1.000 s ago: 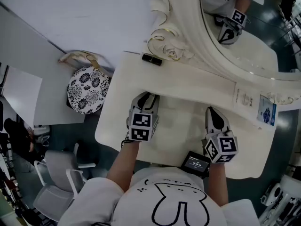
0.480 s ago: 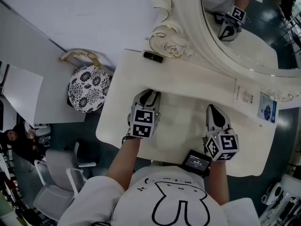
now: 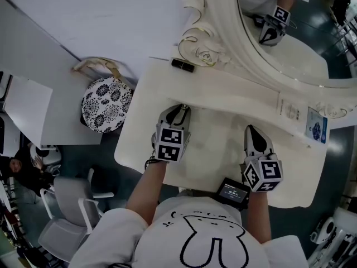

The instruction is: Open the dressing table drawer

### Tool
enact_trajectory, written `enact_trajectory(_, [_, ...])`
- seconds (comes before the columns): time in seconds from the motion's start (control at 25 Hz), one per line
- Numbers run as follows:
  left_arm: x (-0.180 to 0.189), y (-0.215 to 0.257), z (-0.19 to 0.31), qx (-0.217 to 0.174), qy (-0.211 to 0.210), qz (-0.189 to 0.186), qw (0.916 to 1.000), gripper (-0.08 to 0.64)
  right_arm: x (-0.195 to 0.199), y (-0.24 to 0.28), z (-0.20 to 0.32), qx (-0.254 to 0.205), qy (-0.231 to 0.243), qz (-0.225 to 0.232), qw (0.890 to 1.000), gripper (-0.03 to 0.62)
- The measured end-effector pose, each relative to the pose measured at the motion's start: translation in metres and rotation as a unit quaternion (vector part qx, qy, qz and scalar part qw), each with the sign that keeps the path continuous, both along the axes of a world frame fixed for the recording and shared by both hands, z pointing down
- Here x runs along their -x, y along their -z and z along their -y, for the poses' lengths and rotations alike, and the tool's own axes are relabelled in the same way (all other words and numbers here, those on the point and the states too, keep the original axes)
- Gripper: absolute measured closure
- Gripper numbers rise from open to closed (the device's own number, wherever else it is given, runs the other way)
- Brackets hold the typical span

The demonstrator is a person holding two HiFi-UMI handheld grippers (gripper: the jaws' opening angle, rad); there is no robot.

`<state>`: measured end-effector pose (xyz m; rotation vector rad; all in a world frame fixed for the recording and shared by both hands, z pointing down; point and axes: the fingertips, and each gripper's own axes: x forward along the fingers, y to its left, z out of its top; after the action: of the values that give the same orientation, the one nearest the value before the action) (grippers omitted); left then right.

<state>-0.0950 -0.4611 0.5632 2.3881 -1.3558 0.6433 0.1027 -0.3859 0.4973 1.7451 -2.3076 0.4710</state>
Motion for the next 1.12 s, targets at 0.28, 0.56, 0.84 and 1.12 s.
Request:
enact_trajectory(0.28, [0.002, -0.002, -0.011, 0.004, 0.001, 0.004, 1.0, 0.436, 0.002, 0.0, -0.007, -0.001, 0.003, 0.004, 1.0, 0.581])
enact_trajectory(0.56, [0.005, -0.001, -0.017, 0.006, 0.002, 0.007, 1.0, 0.436, 0.006, -0.001, -0.014, -0.001, 0.006, 0.008, 1.0, 0.581])
enact_trajectory(0.84, [0.007, -0.002, -0.021, 0.01, 0.006, 0.006, 0.9999, 0.436, 0.003, -0.001, -0.018, -0.003, 0.002, 0.014, 1.0, 0.581])
enact_trajectory(1.12, [0.01, -0.001, -0.029, 0.01, 0.008, 0.008, 0.9999, 0.436, 0.005, 0.0, -0.025, -0.007, 0.003, 0.018, 1.0, 0.581])
